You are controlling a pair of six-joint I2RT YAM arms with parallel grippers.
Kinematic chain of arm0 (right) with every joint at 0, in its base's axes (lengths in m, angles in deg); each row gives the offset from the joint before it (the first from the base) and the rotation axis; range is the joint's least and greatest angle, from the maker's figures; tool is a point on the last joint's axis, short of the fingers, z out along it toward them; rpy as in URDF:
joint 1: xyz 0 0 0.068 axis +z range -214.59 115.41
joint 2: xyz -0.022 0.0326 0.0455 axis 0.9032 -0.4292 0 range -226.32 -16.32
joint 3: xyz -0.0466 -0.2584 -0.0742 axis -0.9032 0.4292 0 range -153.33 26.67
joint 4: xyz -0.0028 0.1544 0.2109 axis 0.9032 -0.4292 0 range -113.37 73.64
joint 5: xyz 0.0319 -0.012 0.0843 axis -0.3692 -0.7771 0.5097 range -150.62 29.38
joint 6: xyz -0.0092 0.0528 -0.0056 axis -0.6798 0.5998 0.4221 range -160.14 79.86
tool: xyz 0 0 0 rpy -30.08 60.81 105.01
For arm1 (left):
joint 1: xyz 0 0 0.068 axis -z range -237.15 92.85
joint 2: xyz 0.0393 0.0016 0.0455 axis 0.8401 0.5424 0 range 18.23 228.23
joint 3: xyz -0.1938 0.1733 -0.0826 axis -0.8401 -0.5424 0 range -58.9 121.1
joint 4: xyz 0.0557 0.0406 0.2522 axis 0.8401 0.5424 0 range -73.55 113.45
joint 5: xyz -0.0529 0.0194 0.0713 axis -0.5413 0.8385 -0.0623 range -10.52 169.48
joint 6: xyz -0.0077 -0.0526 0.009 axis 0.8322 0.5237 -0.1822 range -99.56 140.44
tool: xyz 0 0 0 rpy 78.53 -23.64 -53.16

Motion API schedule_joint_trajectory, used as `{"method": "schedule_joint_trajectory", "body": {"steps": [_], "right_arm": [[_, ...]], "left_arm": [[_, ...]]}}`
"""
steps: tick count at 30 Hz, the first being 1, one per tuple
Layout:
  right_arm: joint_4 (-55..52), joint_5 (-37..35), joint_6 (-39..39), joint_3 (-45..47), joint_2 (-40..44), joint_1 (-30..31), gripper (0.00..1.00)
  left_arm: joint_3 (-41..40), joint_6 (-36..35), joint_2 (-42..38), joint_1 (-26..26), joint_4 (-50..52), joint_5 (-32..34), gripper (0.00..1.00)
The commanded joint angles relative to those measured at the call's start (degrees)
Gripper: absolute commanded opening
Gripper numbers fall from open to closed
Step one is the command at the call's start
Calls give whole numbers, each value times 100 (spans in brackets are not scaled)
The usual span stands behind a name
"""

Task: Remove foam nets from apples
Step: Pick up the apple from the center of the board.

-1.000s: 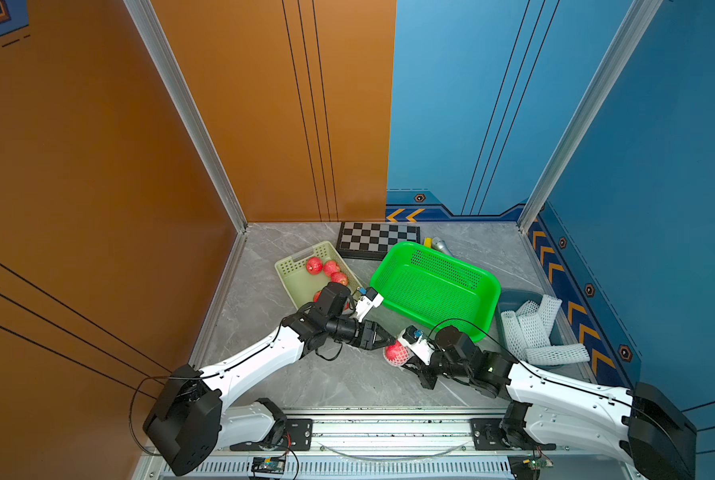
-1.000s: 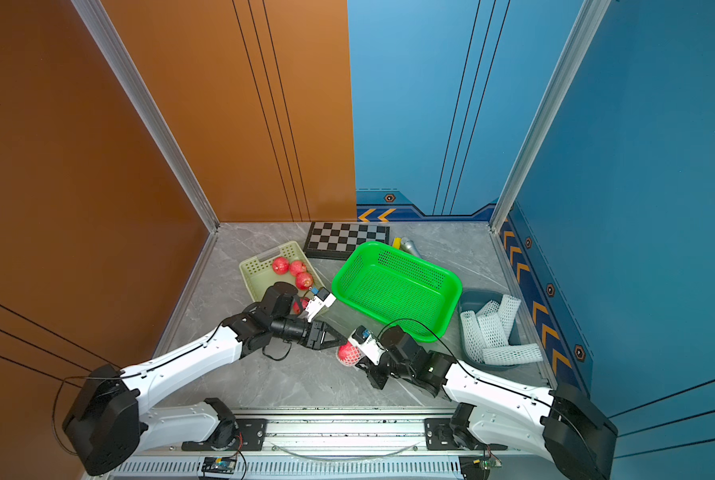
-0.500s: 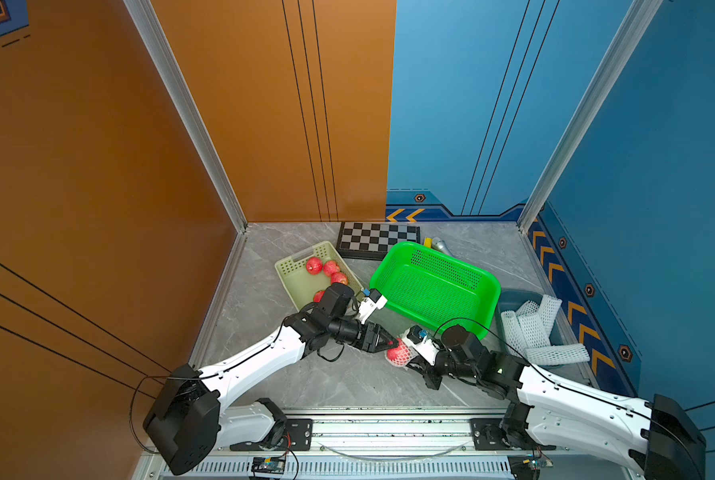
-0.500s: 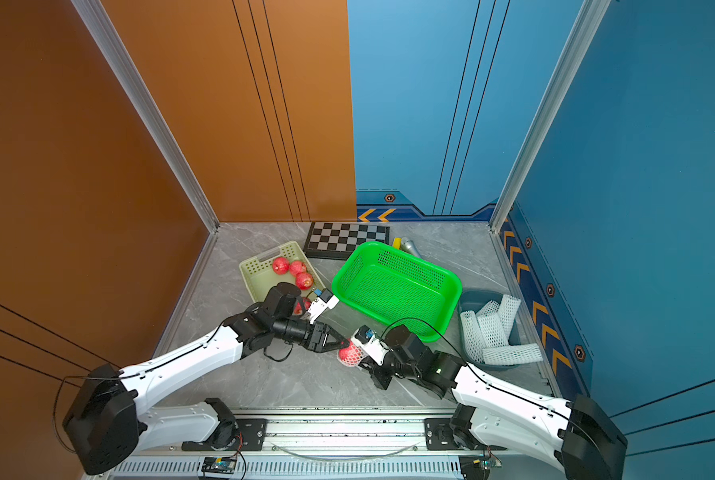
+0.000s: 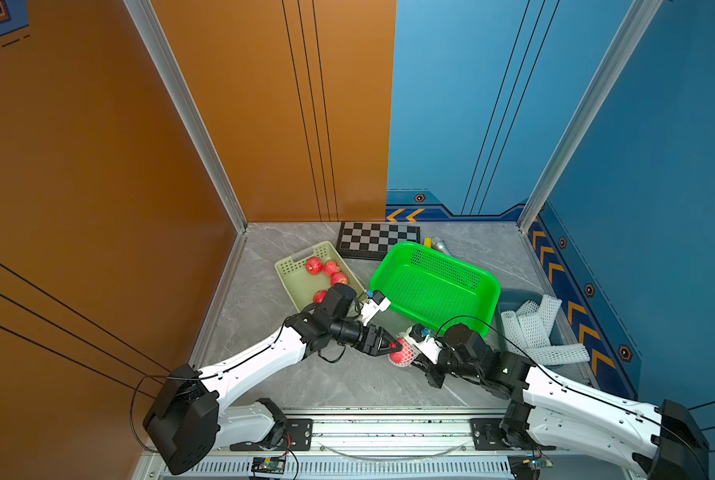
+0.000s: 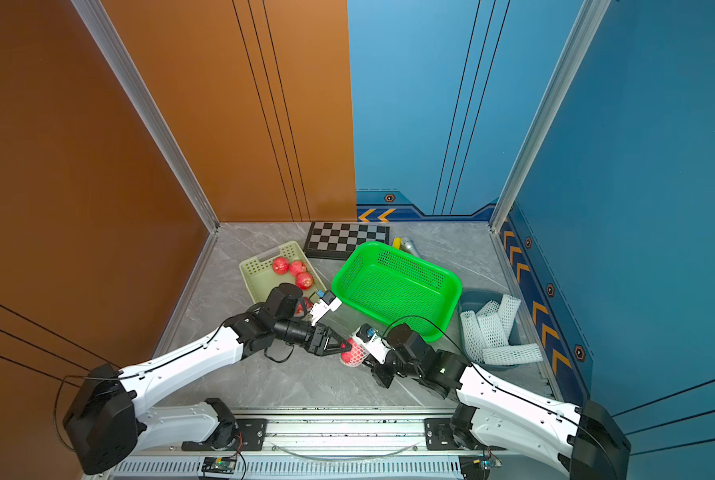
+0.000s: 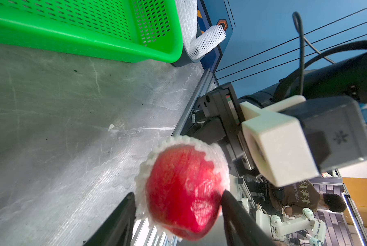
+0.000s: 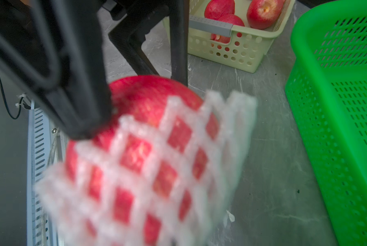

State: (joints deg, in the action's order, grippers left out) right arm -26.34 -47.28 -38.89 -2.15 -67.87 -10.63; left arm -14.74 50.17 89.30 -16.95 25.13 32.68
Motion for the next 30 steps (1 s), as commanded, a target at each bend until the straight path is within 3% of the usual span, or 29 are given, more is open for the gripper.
{"method": "schedule_joint_trajectory", "body": {"steps": [1,15,20,30], "right_arm": [[419,-21,-107,-453,207,98,0],[285,-413,-275,-903,-89,460,0],[145,-520,-310,-943,-171,466,0],[169,-510,-58,-452,172,251,0]], "left_arm": [[58,-170,155,97,394,128,66],[126,-218,167,154,414,102,69],[147,-279,118,139,515,231,49],[6,-232,-65,-83,590,614,55]]}}
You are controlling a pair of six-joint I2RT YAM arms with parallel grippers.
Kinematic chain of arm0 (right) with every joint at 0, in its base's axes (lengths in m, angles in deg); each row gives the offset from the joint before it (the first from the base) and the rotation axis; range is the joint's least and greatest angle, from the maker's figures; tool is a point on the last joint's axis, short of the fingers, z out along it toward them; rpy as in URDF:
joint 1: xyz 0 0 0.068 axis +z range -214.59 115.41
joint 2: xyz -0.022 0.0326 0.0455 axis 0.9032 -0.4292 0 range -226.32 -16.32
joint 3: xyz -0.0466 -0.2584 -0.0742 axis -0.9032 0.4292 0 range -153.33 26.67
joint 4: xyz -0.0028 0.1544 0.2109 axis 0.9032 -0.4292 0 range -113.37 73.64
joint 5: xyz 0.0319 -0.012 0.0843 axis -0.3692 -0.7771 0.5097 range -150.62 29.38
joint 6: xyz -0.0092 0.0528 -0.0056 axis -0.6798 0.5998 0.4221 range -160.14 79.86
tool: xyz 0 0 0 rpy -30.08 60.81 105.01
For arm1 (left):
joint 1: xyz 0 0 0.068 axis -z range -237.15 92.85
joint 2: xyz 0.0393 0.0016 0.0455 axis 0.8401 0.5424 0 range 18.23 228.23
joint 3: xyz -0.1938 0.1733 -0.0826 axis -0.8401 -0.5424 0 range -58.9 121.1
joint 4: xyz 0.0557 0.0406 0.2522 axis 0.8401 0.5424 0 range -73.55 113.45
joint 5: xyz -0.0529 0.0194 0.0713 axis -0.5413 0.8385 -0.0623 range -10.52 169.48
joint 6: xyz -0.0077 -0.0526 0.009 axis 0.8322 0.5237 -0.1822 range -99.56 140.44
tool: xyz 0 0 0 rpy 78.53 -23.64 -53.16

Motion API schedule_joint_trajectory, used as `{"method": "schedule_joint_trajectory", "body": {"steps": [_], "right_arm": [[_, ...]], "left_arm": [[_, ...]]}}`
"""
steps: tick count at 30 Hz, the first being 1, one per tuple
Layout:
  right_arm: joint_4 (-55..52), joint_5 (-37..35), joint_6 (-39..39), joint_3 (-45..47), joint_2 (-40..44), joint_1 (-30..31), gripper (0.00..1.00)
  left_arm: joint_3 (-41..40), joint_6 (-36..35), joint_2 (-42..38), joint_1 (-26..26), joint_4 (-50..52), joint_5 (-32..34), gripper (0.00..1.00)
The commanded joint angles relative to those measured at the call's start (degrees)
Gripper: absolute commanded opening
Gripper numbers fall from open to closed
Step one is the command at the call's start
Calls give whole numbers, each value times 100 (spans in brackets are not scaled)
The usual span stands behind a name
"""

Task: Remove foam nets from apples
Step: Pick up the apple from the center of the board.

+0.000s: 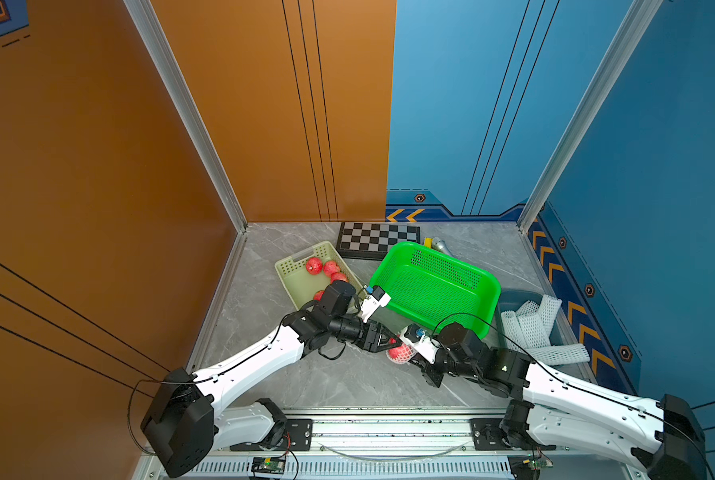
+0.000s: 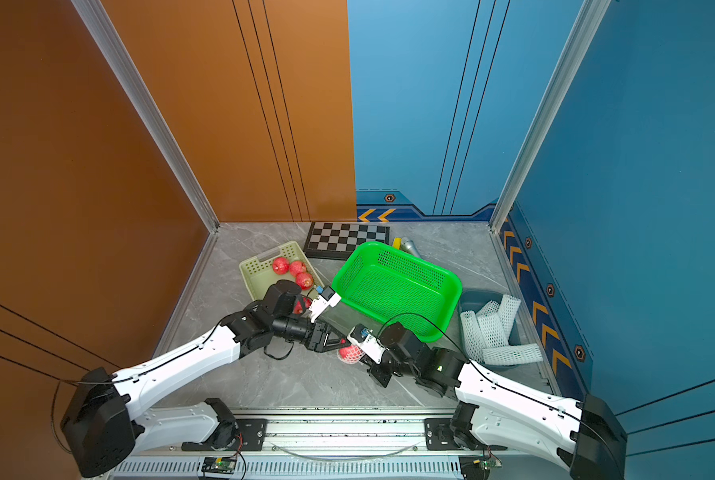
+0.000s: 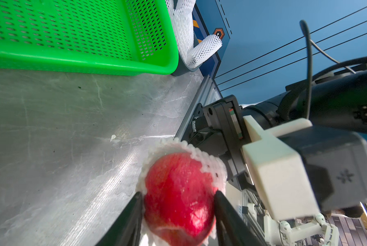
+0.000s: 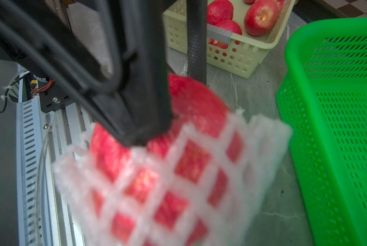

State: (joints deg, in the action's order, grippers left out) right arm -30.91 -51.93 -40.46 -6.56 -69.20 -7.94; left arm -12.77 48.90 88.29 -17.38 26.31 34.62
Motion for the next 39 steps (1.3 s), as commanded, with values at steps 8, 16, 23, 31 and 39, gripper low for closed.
{"method": "schedule_joint_trajectory", "body": {"steps": [8,16,23,31,39], "right_arm": [[498,-19,138,70,708,-46,0],[448,55,98,54,681,-87,0],[444,165,49,30,390,-122,0],[424,230,5,14,266,-170,0],[357,309,-47,-59,41,-213,0]], "left_arm": [[-269,-43,42,-180,472,543,58],[-194,-56,68,-197,464,458,63],[-99,-41,-117,-206,322,179,75],[-39,108,-179,-224,-75,-79,76],[-2,214,-335,-355,-203,-19,78]]}}
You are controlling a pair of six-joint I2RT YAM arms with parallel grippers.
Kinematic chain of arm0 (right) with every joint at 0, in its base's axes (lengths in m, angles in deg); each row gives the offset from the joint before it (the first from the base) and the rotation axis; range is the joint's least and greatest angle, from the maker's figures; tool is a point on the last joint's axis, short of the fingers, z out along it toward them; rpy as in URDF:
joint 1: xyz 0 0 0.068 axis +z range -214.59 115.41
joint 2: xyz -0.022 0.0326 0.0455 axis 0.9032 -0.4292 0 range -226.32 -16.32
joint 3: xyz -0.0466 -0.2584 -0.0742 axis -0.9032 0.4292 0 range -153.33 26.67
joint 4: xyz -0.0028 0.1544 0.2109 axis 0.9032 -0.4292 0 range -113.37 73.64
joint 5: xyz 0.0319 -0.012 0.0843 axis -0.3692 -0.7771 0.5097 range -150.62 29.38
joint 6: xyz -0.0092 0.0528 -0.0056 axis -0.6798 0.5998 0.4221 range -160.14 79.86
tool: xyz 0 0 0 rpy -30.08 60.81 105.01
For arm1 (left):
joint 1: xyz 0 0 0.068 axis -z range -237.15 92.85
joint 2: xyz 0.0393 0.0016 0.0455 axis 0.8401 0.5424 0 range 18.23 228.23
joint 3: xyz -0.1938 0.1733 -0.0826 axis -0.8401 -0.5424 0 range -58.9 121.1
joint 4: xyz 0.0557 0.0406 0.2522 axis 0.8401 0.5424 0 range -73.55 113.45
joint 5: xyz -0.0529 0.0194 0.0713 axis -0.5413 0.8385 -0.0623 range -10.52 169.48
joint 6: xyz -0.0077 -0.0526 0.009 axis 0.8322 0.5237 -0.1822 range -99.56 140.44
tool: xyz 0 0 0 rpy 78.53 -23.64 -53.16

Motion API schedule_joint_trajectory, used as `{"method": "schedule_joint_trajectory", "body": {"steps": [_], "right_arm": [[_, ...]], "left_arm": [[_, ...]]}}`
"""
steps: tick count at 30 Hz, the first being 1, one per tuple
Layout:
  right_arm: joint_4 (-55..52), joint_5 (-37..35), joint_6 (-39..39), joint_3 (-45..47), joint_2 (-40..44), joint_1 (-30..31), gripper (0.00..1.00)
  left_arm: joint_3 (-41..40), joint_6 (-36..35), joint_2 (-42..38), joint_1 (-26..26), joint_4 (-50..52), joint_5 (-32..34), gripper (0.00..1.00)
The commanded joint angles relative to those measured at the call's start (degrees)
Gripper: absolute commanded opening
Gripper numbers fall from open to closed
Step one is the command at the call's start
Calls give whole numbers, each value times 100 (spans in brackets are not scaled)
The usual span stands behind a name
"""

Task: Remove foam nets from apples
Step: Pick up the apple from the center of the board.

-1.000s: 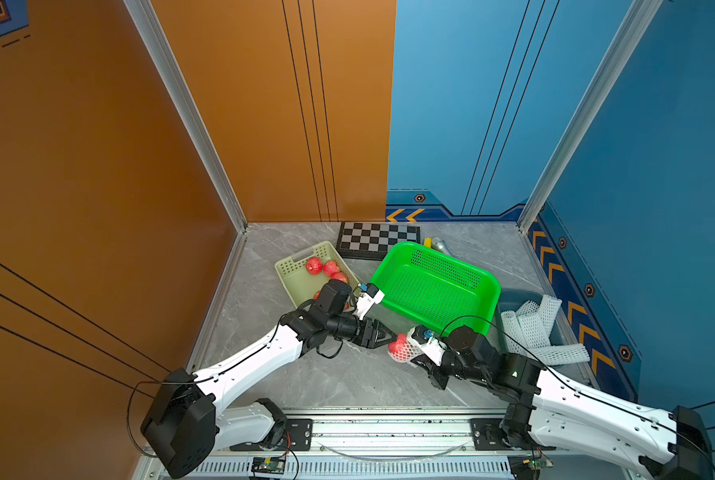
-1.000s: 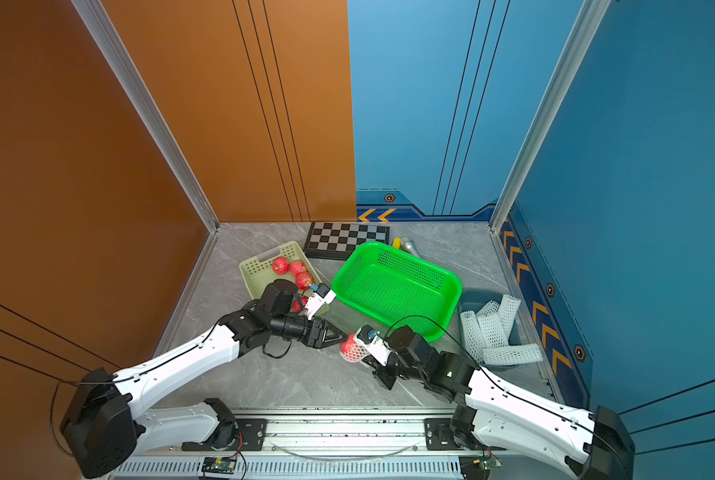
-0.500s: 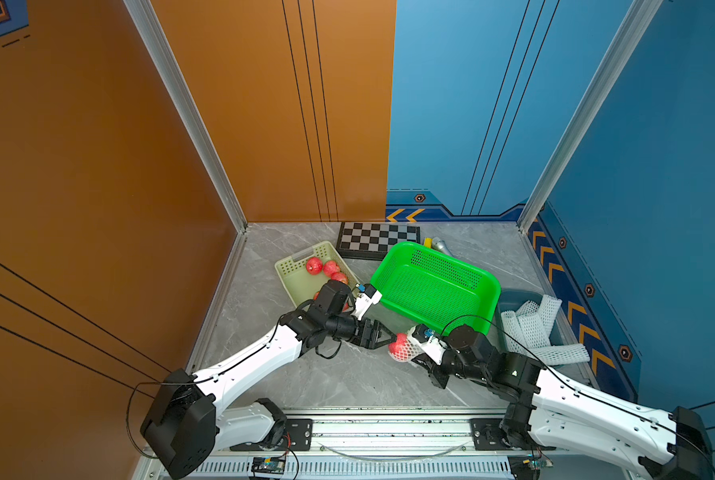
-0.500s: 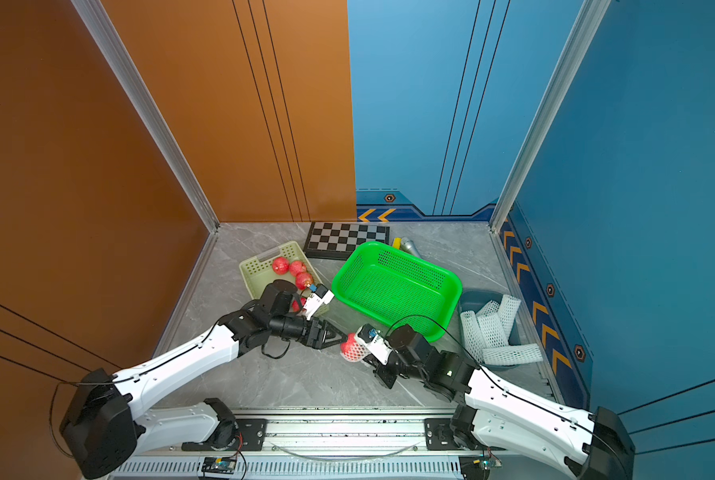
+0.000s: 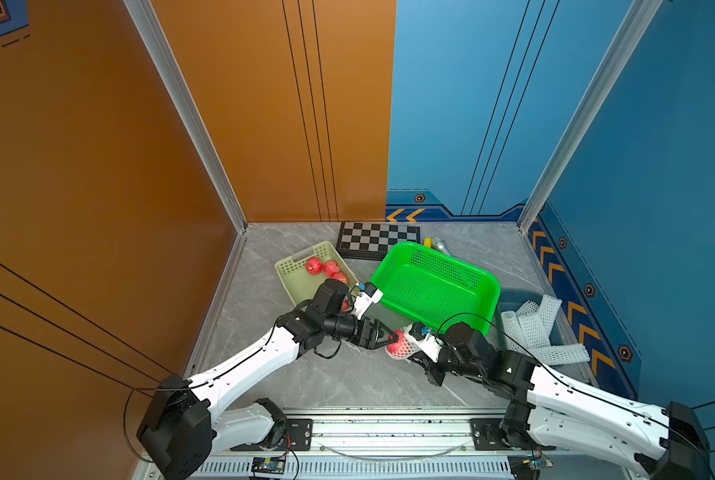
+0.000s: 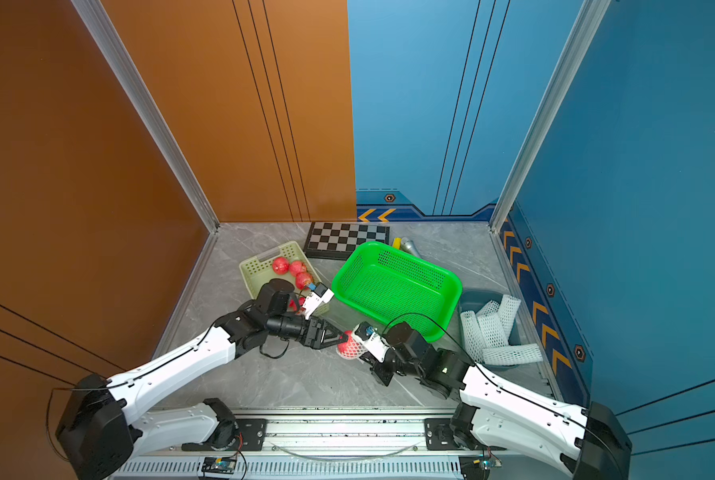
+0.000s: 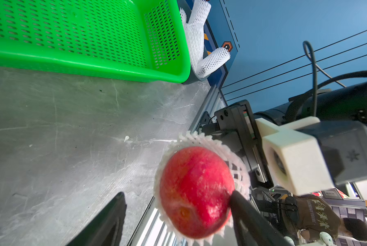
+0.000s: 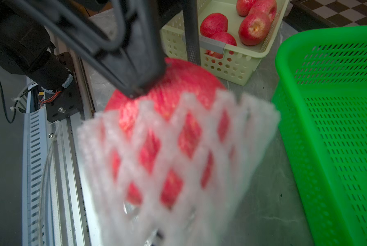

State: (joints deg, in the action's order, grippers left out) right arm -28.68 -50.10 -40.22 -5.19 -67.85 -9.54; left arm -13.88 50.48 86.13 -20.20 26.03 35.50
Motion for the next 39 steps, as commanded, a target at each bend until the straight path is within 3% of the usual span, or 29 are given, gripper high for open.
{"method": "schedule_joint_trajectory", "body": {"steps": [1,10,16,27,33,39], "right_arm": [[122,134,-81,-204,-126,-48,0],[100,160,-64,-226,-288,-45,0],[98,116,-71,-250,-252,-55,0],[102,174,-104,-437,-203,-5,0],[55,117,-106,-435,-35,6,0],[22,91,-107,-409,88,-11,0]], "left_arm": [[122,75,-137,-82,-189,-111,79],[51,194,-243,-170,-373,-165,82],[4,183,-199,-118,-396,-376,75],[13,144,17,102,-396,-405,73],[-10,123,-15,63,-379,-322,61],[-69,119,-44,-64,-387,-295,64]]}}
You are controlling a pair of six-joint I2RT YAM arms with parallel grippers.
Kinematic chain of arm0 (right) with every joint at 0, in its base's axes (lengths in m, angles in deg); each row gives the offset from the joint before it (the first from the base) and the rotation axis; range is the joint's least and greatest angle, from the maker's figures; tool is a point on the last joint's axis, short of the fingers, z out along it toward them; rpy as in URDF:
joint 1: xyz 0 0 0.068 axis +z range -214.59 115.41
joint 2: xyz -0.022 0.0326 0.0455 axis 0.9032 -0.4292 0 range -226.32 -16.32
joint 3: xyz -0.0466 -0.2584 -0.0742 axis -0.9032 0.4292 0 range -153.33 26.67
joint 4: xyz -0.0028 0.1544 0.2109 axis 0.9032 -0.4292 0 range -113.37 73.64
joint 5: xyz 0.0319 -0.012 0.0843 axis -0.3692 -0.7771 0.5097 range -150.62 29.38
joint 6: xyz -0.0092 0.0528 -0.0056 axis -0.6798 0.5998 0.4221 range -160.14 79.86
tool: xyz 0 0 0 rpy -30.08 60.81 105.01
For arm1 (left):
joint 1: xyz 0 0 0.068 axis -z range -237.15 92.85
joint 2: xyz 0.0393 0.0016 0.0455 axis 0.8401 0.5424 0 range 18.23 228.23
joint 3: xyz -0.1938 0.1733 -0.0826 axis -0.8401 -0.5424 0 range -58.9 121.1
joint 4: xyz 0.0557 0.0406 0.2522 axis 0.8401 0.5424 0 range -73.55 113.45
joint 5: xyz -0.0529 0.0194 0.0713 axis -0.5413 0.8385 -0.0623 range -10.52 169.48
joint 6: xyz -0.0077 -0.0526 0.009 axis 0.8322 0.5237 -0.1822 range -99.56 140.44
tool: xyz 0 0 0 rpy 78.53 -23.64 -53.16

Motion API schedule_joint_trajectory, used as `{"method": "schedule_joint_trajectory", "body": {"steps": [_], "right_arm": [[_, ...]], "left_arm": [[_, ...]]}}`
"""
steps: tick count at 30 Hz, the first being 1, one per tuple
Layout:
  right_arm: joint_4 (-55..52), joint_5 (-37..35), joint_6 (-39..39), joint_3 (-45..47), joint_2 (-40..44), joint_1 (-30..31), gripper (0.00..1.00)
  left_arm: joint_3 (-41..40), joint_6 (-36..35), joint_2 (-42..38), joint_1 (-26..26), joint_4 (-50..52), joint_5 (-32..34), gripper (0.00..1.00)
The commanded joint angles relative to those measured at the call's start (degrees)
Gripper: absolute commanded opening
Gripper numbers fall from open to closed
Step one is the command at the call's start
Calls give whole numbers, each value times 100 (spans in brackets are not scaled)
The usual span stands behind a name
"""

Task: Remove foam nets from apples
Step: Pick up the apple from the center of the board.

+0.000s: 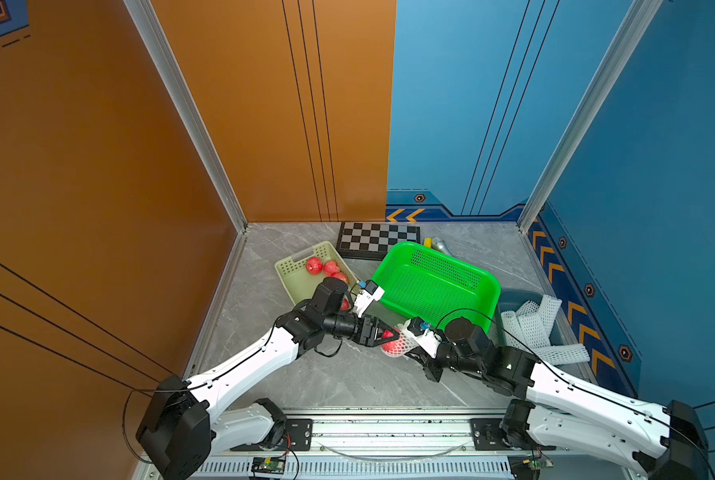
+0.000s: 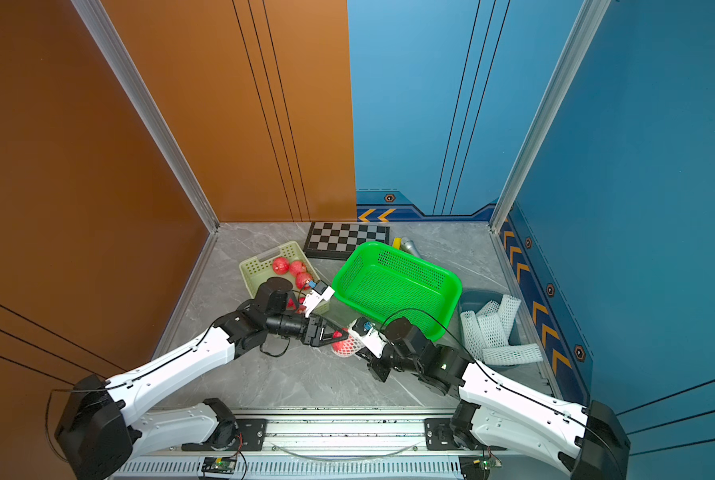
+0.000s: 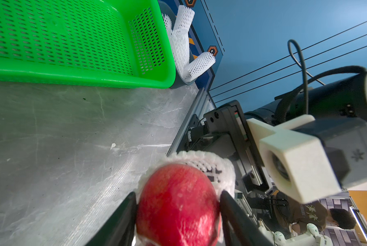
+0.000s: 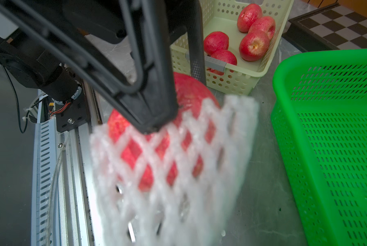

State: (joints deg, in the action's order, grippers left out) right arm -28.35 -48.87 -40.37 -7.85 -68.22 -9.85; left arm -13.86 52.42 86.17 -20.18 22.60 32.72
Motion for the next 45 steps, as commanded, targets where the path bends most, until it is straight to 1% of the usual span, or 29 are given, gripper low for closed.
{"method": "schedule_joint_trajectory", "body": {"steps": [1,4,6,13,20,22,27,29,31,32,34,36,37,39,41,45], "right_arm": [[-10,-41,-91,-135,144,19,0],[-20,-45,-83,-139,171,18,0],[-26,-50,-82,-145,185,10,0],[-6,-73,-91,-140,190,5,0],[10,-75,-87,-125,224,-14,0],[11,-78,-91,-130,216,-10,0],[62,-85,-83,-131,218,-13,0],[61,-102,-91,-141,207,-12,0],[64,-98,-105,-131,198,-22,0],[57,-94,-100,-127,184,-20,0],[63,-85,-100,-123,155,-25,0],[64,-85,-100,-126,140,-32,0],[70,-93,-102,-119,143,-26,0],[80,-127,-109,-127,154,-38,0],[74,-170,-118,-142,163,-58,0],[80,-214,-153,-177,180,-86,0]], "left_arm": [[-78,-65,-51,-76,-44,-10,66],[-104,-61,-84,-119,-36,9,71],[-125,-61,-120,-146,-27,25,72],[-168,-48,-220,-219,0,-17,74],[-164,-51,-288,-252,-18,-61,79],[-162,-44,-295,-261,-50,-110,79],[-171,-6,-263,-252,-149,-272,63],[-178,1,-238,-252,-149,-281,54],[-182,5,-237,-261,-158,-257,43],[-188,11,-247,-261,-158,-247,41],[-171,25,-268,-282,-167,-246,40],[-161,19,-273,-296,-167,-248,40],[-153,18,-264,-296,-167,-265,43],[-149,23,-229,-296,-167,-329,57],[-144,29,-192,-274,-167,-405,63],[-134,15,-185,-243,-128,-406,65]]}}
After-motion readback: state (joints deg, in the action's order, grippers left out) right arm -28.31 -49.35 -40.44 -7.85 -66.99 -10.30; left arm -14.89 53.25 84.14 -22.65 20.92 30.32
